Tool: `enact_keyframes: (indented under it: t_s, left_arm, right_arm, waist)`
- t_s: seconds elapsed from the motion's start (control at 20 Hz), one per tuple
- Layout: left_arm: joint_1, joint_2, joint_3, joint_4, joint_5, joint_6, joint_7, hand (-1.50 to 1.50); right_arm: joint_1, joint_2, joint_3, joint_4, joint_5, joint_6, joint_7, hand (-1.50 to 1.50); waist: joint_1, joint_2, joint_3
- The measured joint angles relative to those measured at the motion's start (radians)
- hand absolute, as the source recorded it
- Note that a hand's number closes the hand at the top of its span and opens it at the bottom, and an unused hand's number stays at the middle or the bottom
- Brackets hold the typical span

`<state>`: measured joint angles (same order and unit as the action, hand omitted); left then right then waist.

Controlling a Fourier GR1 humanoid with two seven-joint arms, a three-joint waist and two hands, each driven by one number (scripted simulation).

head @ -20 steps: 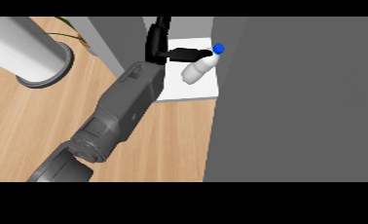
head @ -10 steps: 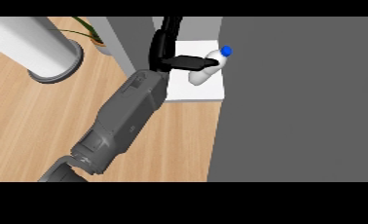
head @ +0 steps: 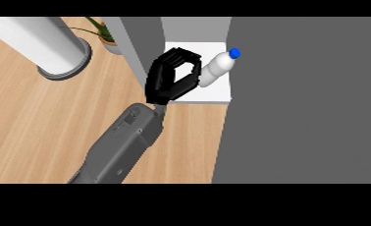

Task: Pick up the bottled water, place it into the cabinet and close the cabinet

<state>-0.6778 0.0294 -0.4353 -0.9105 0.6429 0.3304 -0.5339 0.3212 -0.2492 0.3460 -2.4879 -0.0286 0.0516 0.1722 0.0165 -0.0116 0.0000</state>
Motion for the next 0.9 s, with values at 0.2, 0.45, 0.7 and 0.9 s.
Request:
enact_keyframes:
  t_s: [0.2,0.45,0.7,0.9]
  left_arm:
    - [0.138,0.052,-0.049,-0.173,-0.019,0.022,0.045,1.50]
    - [0.341,0.146,-0.099,-0.421,-0.047,0.050,0.072,1.50]
    - [0.526,0.234,-0.110,-0.625,-0.070,0.061,0.073,1.50]
    - [0.642,0.298,-0.103,-0.741,-0.081,0.049,0.067,1.50]
  right_arm:
    - [-0.030,-0.050,0.038,0.003,0.009,0.042,0.049,1.50]
    - [-0.054,-0.073,0.123,0.001,0.014,0.069,0.134,1.50]
    - [-0.067,-0.029,0.242,0.006,0.025,0.049,0.199,1.50]
    - [-0.134,0.013,0.306,0.010,0.041,0.017,0.298,1.50]
  waist:
    - [0.007,-0.001,0.000]
    - [0.008,0.000,-0.001]
    - [-0.001,0.004,-0.001]
    - [-0.003,0.005,-0.001]
